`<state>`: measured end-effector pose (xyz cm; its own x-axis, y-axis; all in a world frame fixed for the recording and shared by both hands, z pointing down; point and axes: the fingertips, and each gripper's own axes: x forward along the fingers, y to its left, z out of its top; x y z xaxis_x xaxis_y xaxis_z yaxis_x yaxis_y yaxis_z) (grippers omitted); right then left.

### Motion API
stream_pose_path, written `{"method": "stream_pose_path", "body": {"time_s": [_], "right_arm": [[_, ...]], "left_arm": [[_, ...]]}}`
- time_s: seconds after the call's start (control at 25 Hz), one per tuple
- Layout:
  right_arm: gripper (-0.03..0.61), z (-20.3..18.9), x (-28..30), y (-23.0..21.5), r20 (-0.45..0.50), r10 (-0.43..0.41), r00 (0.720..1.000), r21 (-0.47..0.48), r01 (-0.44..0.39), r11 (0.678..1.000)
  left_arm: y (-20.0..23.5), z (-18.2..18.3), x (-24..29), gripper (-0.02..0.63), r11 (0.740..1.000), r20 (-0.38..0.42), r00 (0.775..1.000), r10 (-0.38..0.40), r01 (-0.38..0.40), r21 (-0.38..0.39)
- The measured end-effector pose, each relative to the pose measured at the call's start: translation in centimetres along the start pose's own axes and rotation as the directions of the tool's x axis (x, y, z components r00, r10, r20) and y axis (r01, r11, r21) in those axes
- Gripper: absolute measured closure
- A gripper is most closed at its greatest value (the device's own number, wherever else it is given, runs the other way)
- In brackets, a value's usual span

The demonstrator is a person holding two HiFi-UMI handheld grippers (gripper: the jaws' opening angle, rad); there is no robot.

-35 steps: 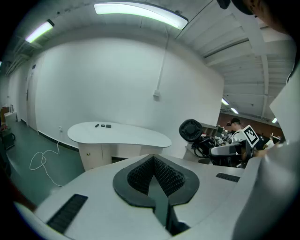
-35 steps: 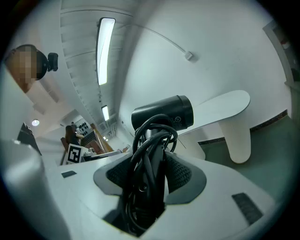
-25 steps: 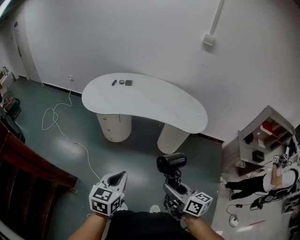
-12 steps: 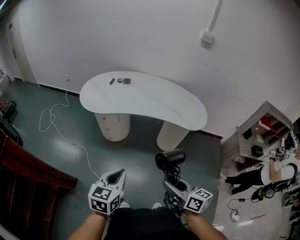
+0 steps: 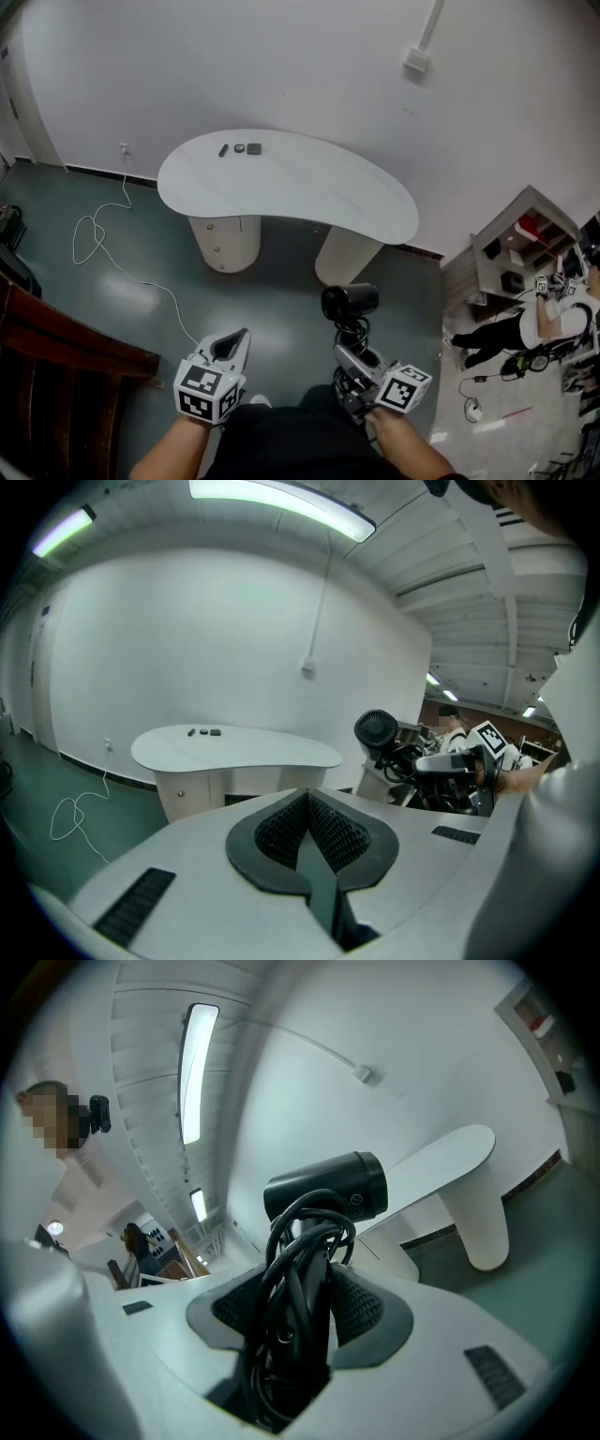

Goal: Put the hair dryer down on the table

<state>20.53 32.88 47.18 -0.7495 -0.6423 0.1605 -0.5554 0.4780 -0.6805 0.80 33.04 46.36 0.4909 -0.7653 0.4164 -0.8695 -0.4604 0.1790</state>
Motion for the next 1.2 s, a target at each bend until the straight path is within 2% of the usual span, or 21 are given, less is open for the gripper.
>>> {"method": "stream_pose_path", "body": {"time_s": [0.28,0.52,0.76,0.92,1.2], "right_arm": [[0.382,-0.8,1.8,0.5,-0.026,-0.016,1.0,-0.001,0.016,1.0],[0.382,1.5,4.8,-0.5,-0.029,0.007,1.0,-0.004,-0.007,1.0],[0.382,4.0,8.6,-3.5,-0.046,0.021,0.999,-0.016,-0.021,1.0],[0.382,6.2,11.7,-6.0,-0.071,0.024,0.997,-0.016,-0.025,1.0],[0.382,10.8,16.0,-8.9,-0.105,0.063,0.992,-0.026,-0.066,0.997]], "left_arm": [[2.2,-0.8,-0.3,0.603,0.999,0.007,1.0,-0.005,0.005,-0.041],[3.9,0.3,1.8,0.603,0.999,0.015,1.0,0.009,-0.008,-0.054],[6.1,0.5,5.4,0.603,0.997,-0.027,0.999,0.042,-0.044,-0.06],[7.6,2.6,8.7,0.603,0.996,-0.032,0.997,0.063,-0.065,-0.066],[9.4,8.8,14.3,0.603,0.994,0.014,0.995,0.099,-0.098,-0.044]]}}
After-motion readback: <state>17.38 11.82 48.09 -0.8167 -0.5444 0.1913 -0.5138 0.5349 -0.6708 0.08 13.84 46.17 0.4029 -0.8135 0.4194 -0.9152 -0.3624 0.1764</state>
